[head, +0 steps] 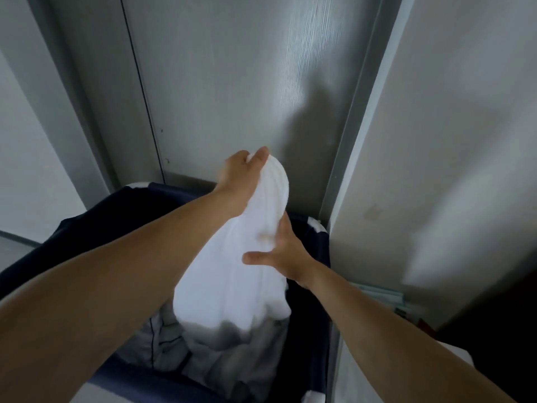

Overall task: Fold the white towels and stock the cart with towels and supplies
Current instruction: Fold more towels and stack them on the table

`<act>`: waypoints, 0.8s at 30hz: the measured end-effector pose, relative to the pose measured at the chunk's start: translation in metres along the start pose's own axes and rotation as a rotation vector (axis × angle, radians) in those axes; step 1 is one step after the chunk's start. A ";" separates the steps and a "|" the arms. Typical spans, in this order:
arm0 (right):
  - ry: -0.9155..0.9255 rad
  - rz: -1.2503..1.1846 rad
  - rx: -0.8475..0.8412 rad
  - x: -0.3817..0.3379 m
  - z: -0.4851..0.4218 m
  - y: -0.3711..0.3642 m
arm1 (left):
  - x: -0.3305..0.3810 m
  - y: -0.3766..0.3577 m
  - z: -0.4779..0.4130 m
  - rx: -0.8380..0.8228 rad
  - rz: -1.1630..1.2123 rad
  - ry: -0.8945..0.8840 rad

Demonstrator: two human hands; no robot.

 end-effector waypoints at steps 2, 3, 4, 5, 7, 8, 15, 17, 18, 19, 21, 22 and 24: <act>-0.056 -0.062 0.265 -0.008 -0.005 0.017 | 0.012 -0.022 0.002 -0.094 0.094 0.060; -0.095 -0.080 0.388 -0.010 -0.005 0.029 | 0.018 -0.030 0.002 -0.159 0.122 0.061; -0.124 -0.078 0.467 -0.010 -0.006 0.041 | 0.026 -0.035 0.002 -0.235 0.151 0.046; -0.137 -0.073 0.501 -0.011 -0.006 0.052 | 0.031 -0.037 0.002 -0.313 0.190 0.030; -0.142 -0.108 0.565 -0.017 0.000 0.077 | 0.035 -0.037 0.001 -0.467 0.263 -0.008; -0.137 -0.144 0.606 -0.022 0.006 0.092 | 0.031 -0.036 0.000 -0.541 0.220 -0.029; -0.135 -0.373 0.811 -0.047 0.061 0.187 | -0.030 -0.084 0.038 -0.995 -0.151 0.025; -0.149 -0.460 0.836 -0.056 0.081 0.212 | -0.016 -0.119 0.053 -1.022 -0.114 -0.044; -0.155 -0.483 0.837 -0.060 0.090 0.223 | -0.003 -0.137 0.060 -0.998 -0.055 -0.058; -0.153 -0.499 0.842 -0.064 0.100 0.234 | 0.011 -0.152 0.067 -0.956 0.006 -0.048; -0.131 -0.521 0.871 -0.068 0.121 0.259 | 0.037 -0.183 0.081 -0.899 0.112 -0.020; -0.112 -0.531 0.898 -0.068 0.134 0.273 | 0.049 -0.198 0.089 -0.902 0.165 -0.017; -0.083 -0.539 0.946 -0.066 0.163 0.302 | 0.067 -0.226 0.105 -0.949 0.238 -0.016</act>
Point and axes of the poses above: each hand's wrist, its own z-axis away from the middle knuckle, its own y-axis out of the back of the hand, x = y × z, the point moved 7 cm from there along -z, towards the middle knuckle, and after that the axes turned 8 degrees about z, right-handed, at the moved point
